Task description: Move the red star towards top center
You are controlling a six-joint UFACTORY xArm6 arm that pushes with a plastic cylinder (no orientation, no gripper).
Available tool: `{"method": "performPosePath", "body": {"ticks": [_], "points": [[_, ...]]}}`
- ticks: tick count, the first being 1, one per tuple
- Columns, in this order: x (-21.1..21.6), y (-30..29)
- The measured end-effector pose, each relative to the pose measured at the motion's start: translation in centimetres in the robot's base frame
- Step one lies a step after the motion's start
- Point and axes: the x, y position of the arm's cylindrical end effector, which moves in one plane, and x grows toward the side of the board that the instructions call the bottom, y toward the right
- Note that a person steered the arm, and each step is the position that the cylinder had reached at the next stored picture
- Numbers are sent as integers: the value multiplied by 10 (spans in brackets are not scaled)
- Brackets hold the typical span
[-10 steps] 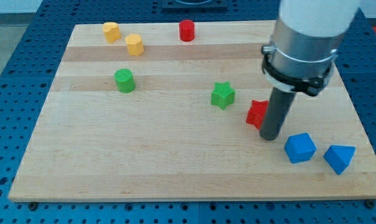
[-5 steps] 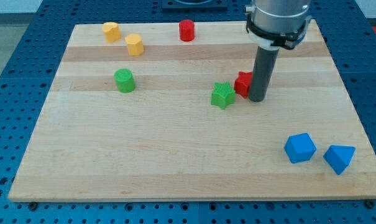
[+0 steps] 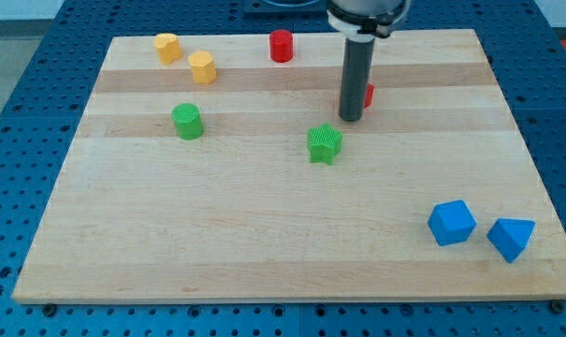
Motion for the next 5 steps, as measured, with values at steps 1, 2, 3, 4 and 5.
{"method": "performPosePath", "body": {"ticks": [1,2,3,4,5], "points": [[-15,36],[-33,50],[-38,35],[-38,12],[-41,-1]]}}
